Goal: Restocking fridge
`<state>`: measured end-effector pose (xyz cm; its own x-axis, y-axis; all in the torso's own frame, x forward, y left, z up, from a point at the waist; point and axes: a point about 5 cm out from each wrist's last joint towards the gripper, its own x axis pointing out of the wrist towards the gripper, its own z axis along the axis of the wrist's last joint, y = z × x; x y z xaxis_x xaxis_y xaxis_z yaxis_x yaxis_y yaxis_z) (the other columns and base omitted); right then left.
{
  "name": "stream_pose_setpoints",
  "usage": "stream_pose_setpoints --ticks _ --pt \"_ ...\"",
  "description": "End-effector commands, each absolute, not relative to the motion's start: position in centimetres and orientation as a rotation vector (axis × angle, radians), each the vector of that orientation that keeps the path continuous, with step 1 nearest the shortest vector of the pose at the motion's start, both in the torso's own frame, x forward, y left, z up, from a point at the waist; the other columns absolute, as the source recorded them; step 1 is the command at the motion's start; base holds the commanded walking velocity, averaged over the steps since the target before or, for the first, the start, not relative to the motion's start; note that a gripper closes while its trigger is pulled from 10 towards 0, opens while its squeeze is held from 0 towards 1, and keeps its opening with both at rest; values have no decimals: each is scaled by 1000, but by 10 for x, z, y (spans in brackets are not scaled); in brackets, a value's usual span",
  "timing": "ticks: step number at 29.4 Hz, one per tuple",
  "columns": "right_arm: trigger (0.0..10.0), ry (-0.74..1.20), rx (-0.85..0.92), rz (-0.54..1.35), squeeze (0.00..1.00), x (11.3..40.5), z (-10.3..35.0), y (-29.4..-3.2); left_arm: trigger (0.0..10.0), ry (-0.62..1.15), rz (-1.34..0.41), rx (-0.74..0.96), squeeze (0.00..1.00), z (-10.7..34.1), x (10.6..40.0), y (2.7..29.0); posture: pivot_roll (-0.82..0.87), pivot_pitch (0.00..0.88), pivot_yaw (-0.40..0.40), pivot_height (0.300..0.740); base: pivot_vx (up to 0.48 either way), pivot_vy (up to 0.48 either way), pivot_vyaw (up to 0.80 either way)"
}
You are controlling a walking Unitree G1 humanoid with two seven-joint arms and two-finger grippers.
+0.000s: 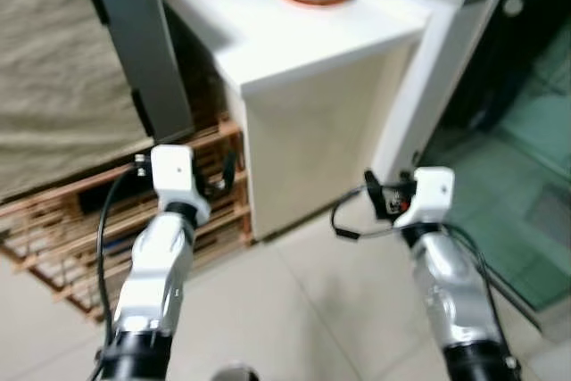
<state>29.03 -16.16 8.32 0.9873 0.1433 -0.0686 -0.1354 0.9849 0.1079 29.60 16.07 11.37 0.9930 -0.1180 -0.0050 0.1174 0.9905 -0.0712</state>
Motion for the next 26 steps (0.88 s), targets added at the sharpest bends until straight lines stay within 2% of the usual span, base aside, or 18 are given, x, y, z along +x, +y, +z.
stream_pose_setpoints --ticks 1,15,21,26 --pt "10000 60 98 135 0 288 86 -163 10000 17 -140 -70 0 113 294 157 -94 0 26 740 0 0 688" --pt "10000 80 58 146 27 287 82 -170 10000 40 -84 -76 0 111 296 158 -90 0 -6 740 0 0 635" --pt "10000 54 75 107 31 293 85 -174 10000 38 -120 -66 0 111 301 157 -97 0 24 740 0 0 603" --pt "10000 49 103 42 12 293 83 -179 10000 47 -120 -23 0 110 303 166 -93 0 38 740 0 0 596"
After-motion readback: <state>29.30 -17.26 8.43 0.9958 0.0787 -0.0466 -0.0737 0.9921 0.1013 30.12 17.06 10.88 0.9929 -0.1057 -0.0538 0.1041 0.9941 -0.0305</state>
